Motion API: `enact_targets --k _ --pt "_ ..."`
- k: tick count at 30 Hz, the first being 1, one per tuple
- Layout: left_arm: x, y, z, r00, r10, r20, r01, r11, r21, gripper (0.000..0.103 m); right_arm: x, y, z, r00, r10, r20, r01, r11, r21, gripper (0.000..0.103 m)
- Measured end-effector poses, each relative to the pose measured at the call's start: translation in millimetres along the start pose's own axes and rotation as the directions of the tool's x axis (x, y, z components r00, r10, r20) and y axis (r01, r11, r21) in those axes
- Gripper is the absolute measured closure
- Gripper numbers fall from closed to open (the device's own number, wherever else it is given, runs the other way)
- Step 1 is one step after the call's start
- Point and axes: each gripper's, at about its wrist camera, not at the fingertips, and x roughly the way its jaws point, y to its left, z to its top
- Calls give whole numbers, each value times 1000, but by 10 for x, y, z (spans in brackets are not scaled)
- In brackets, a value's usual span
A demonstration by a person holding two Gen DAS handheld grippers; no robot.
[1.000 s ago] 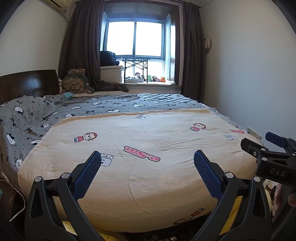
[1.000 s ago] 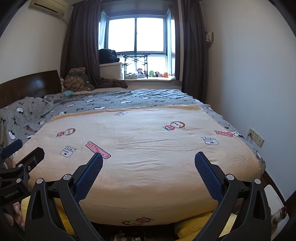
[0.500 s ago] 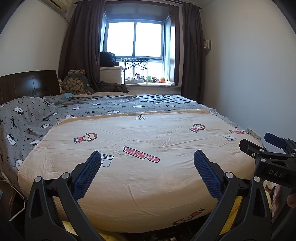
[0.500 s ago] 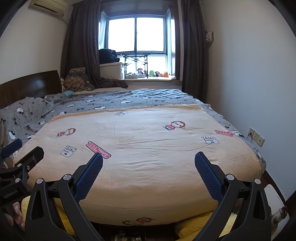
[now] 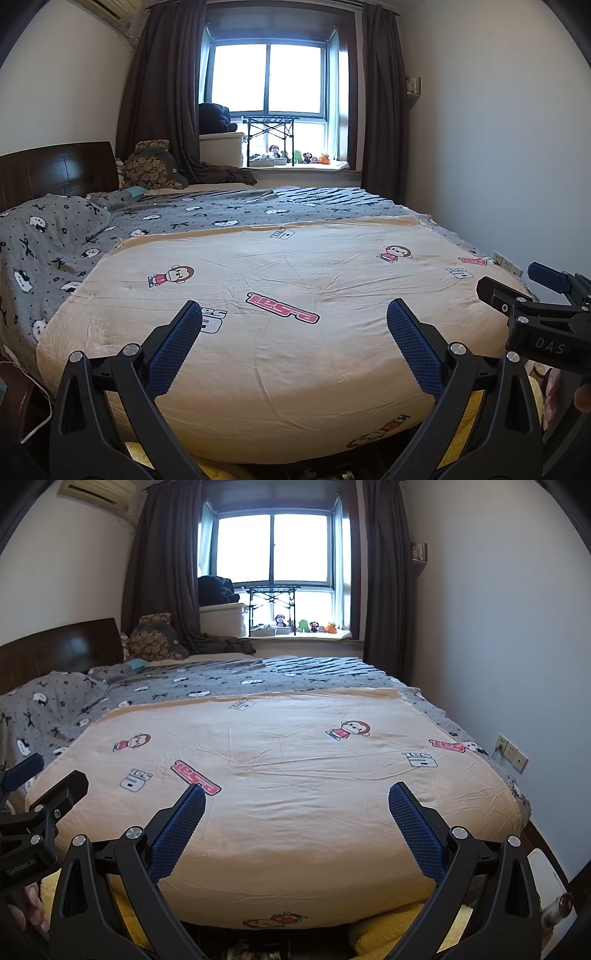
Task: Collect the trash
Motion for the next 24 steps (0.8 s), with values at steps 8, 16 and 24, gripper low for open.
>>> enact_targets --k 8,16,24 --pt "4 4 16 1000 3 -3 -3 1000 4 8 10 -23 4 1000 -4 1 4 1000 6 3" --pt "-10 36 28 1000 9 -1 -9 1000 1 8 17 -26 -1 1000 -5 -2 5 1000 6 3" --pt "3 45 23 1000 6 -3 -6 1000 1 8 27 -34 -9 1000 -8 -6 8 1000 7 3"
